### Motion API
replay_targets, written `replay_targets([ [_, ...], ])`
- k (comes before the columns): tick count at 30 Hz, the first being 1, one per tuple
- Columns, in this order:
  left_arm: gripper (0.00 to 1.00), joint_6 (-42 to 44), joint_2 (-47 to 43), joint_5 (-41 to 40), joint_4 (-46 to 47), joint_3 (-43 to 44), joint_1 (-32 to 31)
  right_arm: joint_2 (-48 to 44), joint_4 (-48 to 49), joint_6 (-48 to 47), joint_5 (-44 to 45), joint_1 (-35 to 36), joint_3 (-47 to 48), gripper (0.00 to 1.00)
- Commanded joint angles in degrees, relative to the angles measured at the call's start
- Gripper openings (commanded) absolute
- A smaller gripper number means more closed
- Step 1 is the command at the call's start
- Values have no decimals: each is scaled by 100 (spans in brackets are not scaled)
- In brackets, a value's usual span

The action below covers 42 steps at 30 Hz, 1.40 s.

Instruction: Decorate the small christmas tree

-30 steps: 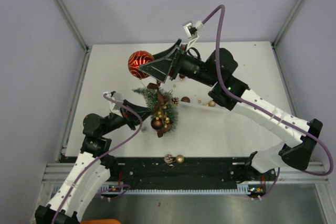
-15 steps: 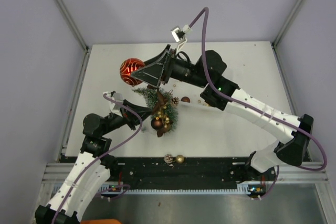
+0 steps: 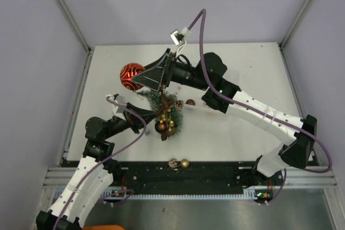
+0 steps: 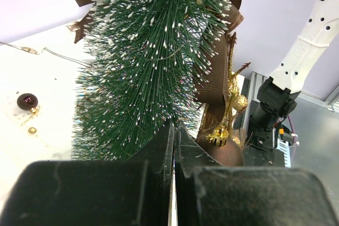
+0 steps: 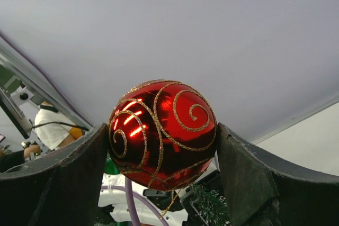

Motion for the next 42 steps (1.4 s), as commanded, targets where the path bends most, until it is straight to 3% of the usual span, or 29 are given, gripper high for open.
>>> replay_targets([
  [1, 0, 18, -75, -70, 336, -10, -19, -13, 204, 10, -2, 104, 273, 49],
  [42, 0, -43, -163, -79, 274, -28, -19, -566, -262, -447, 394, -46, -122, 45],
])
